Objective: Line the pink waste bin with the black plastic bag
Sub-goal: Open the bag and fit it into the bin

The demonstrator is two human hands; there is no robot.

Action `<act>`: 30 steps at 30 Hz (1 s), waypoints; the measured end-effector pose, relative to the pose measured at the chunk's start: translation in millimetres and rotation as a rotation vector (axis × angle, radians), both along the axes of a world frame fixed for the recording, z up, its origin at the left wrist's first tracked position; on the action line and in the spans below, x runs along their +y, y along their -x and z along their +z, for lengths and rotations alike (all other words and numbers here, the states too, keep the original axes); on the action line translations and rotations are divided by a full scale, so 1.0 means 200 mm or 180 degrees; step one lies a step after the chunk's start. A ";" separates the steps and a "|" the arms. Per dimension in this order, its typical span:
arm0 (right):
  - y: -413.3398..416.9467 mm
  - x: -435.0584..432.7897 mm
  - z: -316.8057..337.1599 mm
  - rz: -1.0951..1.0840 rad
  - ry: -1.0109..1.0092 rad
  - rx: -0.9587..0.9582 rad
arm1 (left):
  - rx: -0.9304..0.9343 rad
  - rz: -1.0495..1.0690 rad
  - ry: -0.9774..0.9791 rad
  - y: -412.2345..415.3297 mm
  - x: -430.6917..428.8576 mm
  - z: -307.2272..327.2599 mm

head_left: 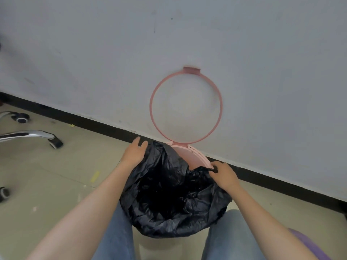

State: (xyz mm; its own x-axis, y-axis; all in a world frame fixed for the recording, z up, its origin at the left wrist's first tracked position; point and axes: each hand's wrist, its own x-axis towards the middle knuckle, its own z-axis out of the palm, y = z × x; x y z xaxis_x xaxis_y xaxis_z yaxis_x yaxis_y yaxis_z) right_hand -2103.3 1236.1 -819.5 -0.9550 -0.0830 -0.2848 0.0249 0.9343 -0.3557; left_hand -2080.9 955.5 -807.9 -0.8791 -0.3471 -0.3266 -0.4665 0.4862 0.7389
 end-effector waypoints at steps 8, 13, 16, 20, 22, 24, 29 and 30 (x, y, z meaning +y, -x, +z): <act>0.01 0.02 0.02 -0.0657 0.0713 0.0105 | 0.0227 0.0251 0.0724 -0.10 -0.05 -0.03; 0.00 0.05 -0.01 -0.1318 0.0920 0.0699 | 0.0716 0.0987 0.0586 -0.14 -0.21 -0.01; 0.00 0.02 -0.05 -0.1177 0.0853 0.0644 | 0.0421 0.0736 0.0772 -0.13 -0.23 -0.03; 0.02 -0.01 -0.04 -0.0932 0.0530 0.0759 | 0.0971 0.0369 0.1276 -0.07 -0.16 0.02; 0.03 -0.02 -0.02 -0.0643 0.0474 0.0461 | 0.1162 0.0004 0.1429 0.00 -0.10 0.06; 0.03 -0.02 -0.01 -0.0280 -0.0010 0.0180 | 0.0568 -0.0592 0.1586 0.07 -0.04 0.09; -0.02 0.00 0.02 0.0594 -0.0515 0.1062 | -0.0107 -0.2298 0.2893 0.04 0.06 0.08; -0.05 0.00 0.03 0.0937 -0.0630 0.1202 | 0.0001 -0.2617 0.3149 0.01 0.06 0.07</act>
State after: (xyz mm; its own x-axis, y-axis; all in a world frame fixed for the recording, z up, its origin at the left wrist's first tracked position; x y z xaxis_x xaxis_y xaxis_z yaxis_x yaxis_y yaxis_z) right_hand -2092.4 1237.1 -813.1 -0.9385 -0.3432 0.0378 -0.3453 0.9326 -0.1047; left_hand -2082.8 968.0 -793.5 -0.9492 0.2010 -0.2419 0.2303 0.9680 -0.0994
